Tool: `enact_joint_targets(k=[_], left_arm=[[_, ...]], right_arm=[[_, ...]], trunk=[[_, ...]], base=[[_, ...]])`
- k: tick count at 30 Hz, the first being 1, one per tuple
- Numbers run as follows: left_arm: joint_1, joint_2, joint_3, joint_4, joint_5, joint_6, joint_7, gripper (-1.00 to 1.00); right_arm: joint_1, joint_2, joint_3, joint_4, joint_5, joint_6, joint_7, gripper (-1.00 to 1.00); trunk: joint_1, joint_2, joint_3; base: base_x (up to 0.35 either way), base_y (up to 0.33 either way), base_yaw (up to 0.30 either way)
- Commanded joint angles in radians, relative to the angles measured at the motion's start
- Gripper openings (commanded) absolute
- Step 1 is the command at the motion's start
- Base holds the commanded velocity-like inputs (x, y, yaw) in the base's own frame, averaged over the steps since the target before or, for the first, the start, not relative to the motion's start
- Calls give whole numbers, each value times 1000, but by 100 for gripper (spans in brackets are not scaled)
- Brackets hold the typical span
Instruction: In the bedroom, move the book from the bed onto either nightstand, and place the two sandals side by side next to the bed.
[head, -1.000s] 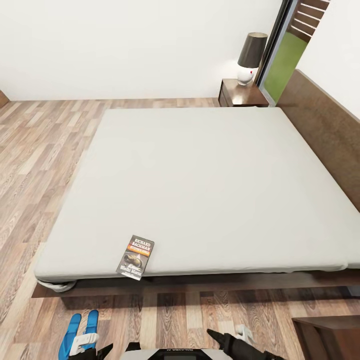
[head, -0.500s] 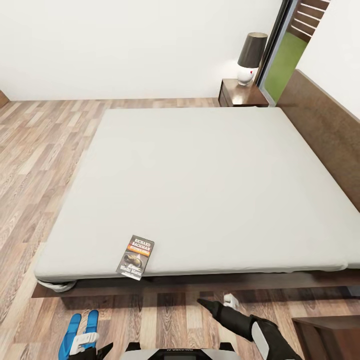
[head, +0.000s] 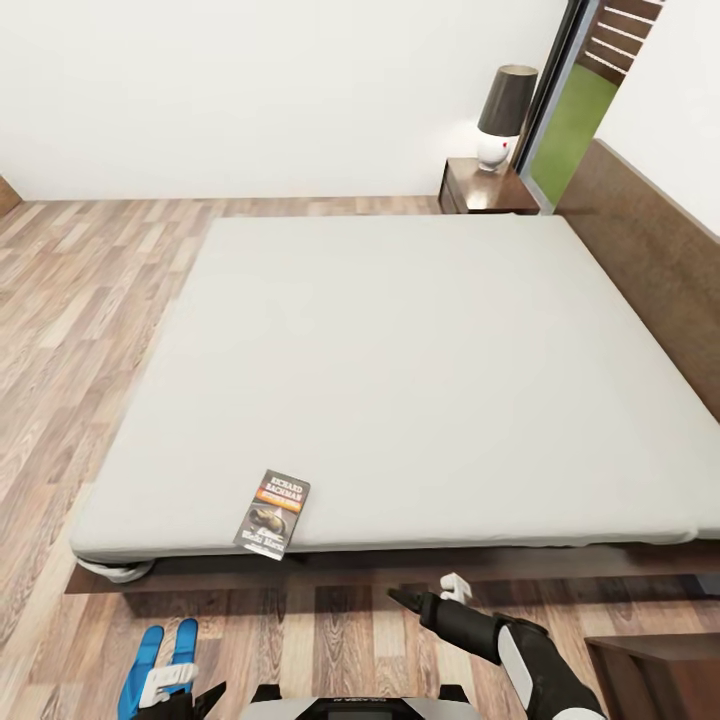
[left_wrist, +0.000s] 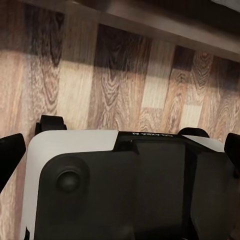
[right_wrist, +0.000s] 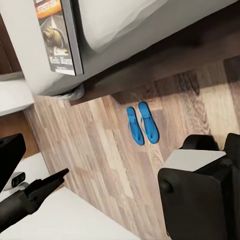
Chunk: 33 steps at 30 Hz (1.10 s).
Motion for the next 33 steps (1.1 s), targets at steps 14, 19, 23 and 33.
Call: enact_joint_targets(k=[14,19,23,33], left_arm=[[-1,0,1,2,3,0,-5,100],[-1,-1,1,3,3,0,-5,100],[-1,-1,1,3,3,-1,-5,100],[-1,-12,2,3,1,-1,-4,100]], right_arm=[[0,1,-7,-1,1,9,4,100],[0,1,-7,0,1,9,4,100],[0,1,-7,0,1,9,4,100],[0,1,-7,0,1,9,4,100]], trunk=[[0,-1,-1],[0,-1,-1],[0,-1,-1],[0,-1,-1]], base=[[0,0,265],[0,0,289],[0,0,164],[0,3,14]])
